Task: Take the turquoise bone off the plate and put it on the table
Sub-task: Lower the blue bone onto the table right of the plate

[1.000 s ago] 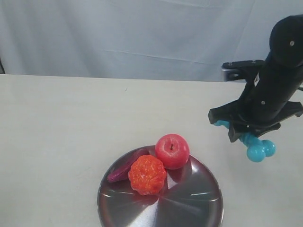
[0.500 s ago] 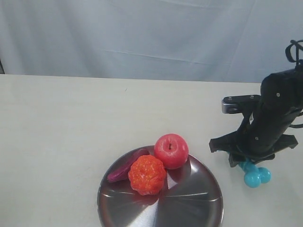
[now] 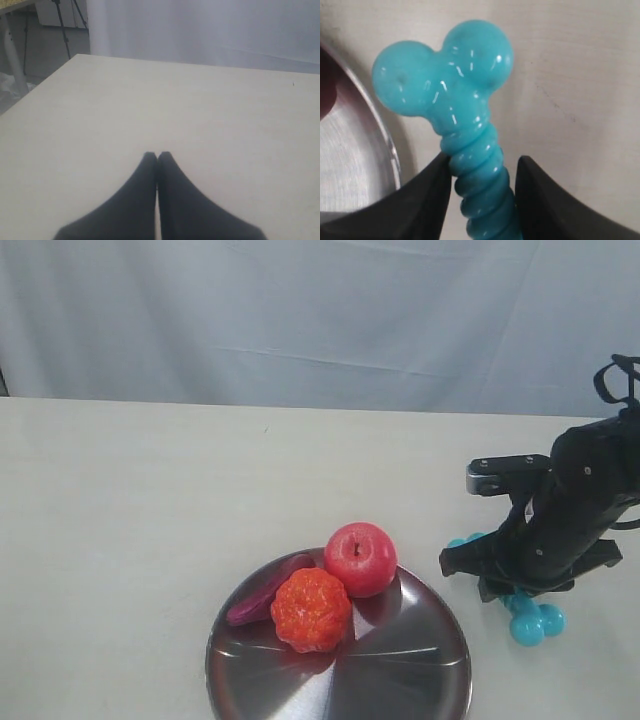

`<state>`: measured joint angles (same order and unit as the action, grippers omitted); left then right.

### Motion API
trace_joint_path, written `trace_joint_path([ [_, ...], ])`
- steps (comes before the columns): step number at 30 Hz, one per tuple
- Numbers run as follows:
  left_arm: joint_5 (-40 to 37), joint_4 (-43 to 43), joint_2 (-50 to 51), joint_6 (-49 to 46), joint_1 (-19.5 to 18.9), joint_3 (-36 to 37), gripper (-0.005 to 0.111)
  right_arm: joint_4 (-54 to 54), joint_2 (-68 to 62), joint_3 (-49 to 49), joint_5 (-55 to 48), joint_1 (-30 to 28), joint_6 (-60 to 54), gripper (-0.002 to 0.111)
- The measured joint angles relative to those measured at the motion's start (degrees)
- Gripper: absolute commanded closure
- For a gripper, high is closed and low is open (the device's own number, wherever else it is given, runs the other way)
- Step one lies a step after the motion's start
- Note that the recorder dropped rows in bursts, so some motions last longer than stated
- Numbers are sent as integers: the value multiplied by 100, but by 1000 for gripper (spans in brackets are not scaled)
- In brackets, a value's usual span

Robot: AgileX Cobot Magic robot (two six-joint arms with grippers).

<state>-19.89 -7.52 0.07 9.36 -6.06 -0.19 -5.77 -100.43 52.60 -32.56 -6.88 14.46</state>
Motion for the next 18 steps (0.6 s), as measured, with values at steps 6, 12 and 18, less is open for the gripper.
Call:
trace_joint_path([
  [6, 0, 0, 0, 0, 0, 0, 107, -9, -13, 0, 12, 0, 0, 108],
  [12, 0, 0, 0, 0, 0, 0, 107, -9, -195, 0, 22, 0, 0, 108],
  [18, 0, 0, 0, 0, 0, 0, 107, -9, -260, -3, 58, 0, -10, 108],
])
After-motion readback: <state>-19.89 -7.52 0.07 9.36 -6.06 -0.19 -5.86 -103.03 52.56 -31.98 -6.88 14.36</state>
